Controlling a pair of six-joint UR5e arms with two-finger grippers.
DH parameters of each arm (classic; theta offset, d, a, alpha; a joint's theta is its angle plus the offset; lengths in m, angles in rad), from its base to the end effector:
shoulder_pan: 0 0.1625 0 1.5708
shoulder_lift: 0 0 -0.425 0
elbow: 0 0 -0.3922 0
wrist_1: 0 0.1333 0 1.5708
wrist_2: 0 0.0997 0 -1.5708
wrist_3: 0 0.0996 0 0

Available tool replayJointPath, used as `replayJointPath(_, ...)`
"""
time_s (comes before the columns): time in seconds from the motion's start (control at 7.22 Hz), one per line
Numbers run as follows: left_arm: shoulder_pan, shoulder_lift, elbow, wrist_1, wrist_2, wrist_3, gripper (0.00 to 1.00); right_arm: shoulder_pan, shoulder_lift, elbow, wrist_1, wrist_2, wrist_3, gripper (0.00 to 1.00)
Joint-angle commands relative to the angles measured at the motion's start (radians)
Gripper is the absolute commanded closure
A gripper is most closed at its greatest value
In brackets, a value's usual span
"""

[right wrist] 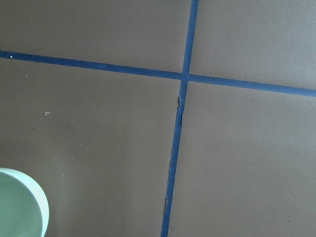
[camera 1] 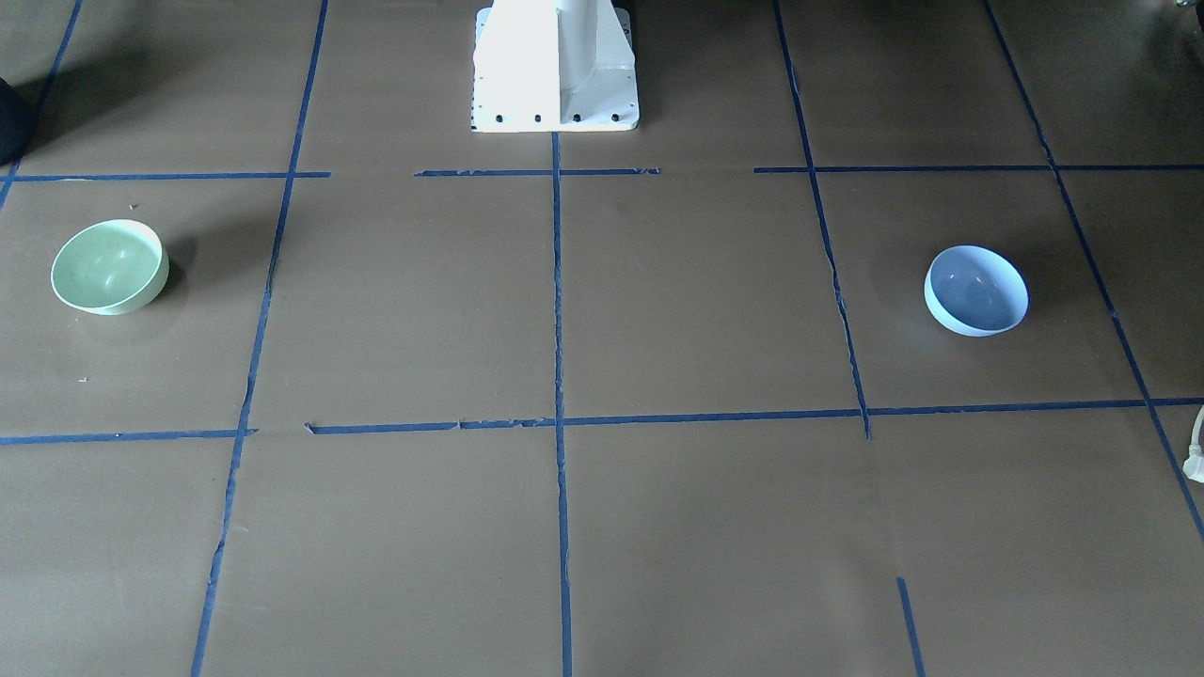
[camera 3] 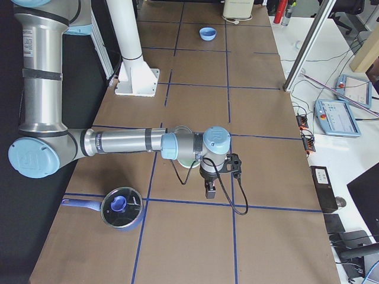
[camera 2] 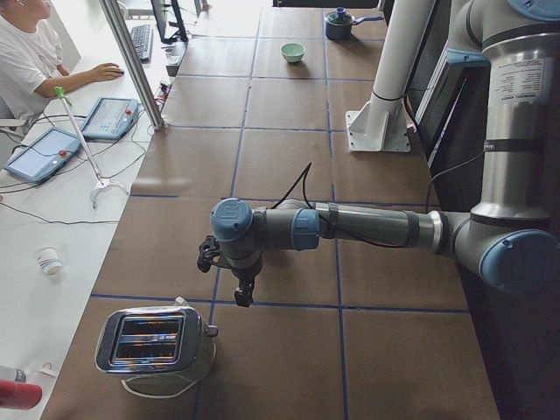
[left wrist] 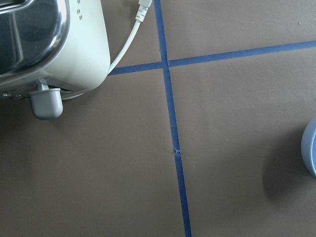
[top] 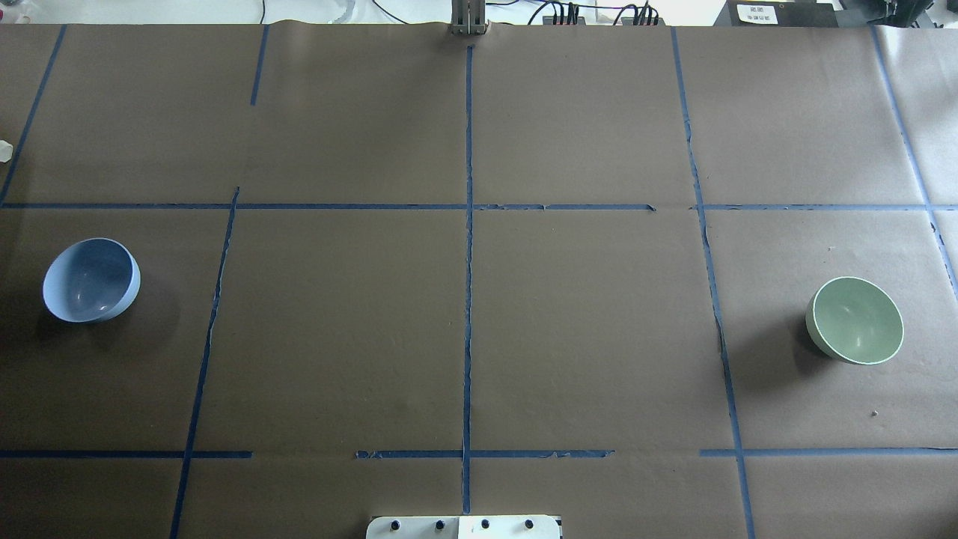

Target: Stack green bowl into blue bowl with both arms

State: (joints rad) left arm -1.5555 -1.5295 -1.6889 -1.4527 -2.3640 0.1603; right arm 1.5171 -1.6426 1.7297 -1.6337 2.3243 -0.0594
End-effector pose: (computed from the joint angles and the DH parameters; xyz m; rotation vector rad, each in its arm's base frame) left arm -0.0551 -0.4711 0.6310 0.0185 0.7946 0.1499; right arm 0.0403 -0.4645 0.6225 0.0252 -0.7538 -0.1168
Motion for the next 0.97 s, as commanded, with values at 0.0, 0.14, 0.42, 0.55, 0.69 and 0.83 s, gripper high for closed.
replayJointPath(0.0,0.000,0.006,-0.011,-0.001,0.002,0.008,0.00,0.000,-0.002,0.004,0.000,0.004,0.003,0.00)
replayJointPath(0.14,0.000,0.006,-0.008,0.003,0.000,0.007,0.00,0.000,-0.003,0.008,-0.002,0.010,0.003,0.00)
replayJointPath(0.42,0.000,0.005,-0.012,0.005,-0.006,0.004,0.00,0.000,-0.006,0.007,-0.002,0.024,0.003,0.00)
replayJointPath(0.55,0.002,0.003,-0.009,0.005,0.003,-0.001,0.00,0.000,-0.006,0.002,-0.002,0.024,0.003,0.00)
replayJointPath(0.69,0.002,0.012,-0.006,0.005,-0.006,-0.002,0.00,0.002,-0.009,0.010,-0.002,0.026,0.004,0.00)
replayJointPath(0.83,0.002,0.008,-0.021,-0.003,-0.012,-0.002,0.00,0.002,-0.011,0.007,-0.002,0.029,0.003,0.00)
